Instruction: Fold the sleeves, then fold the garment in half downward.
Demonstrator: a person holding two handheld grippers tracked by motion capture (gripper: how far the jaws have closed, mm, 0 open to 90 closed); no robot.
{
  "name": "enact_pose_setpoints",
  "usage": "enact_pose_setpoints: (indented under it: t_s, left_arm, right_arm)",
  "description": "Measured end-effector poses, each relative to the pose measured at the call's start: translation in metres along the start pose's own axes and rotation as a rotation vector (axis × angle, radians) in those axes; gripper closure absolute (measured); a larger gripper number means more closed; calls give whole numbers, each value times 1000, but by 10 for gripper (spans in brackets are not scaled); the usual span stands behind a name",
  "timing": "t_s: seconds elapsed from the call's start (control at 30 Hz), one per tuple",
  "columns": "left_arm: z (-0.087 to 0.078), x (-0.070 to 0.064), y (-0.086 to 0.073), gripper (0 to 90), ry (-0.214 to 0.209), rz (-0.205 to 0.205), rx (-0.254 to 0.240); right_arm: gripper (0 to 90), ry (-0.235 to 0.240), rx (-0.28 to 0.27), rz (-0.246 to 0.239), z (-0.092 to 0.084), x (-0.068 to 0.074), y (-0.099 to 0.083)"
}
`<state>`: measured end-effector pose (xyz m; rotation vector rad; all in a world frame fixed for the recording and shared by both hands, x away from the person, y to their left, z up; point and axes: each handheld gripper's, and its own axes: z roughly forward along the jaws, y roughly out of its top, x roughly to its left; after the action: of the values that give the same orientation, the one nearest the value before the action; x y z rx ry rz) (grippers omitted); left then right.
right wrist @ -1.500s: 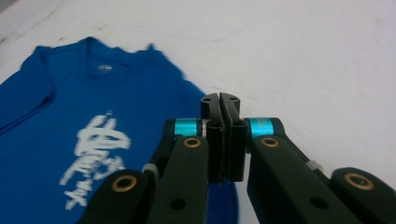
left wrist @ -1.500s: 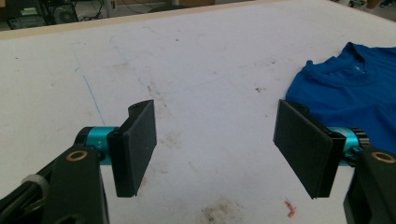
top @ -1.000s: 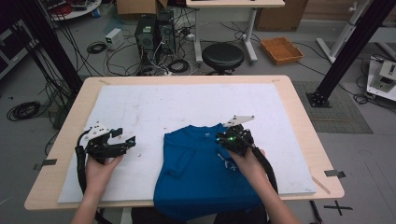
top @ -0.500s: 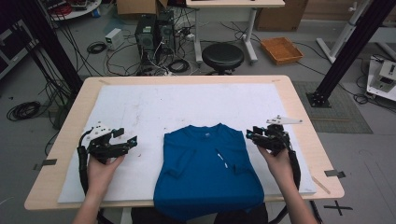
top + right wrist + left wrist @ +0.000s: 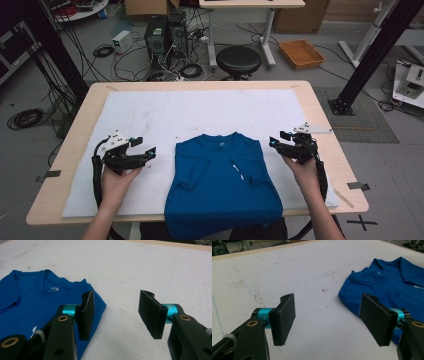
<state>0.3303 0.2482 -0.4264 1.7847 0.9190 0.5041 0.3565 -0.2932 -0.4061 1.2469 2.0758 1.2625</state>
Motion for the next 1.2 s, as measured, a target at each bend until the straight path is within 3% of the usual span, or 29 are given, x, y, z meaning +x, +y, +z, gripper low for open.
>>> enact_pose_setpoints:
  t_s: [0.3,1.2]
  left_arm:
    - [1,-4,0,291,2,23,5]
    - [6,-9,2,291,10,36,29]
  right_arm:
    - [436,-24,-12,19,-2,-7,-1]
    - [419,-40,-24,41,-10,-13,-3]
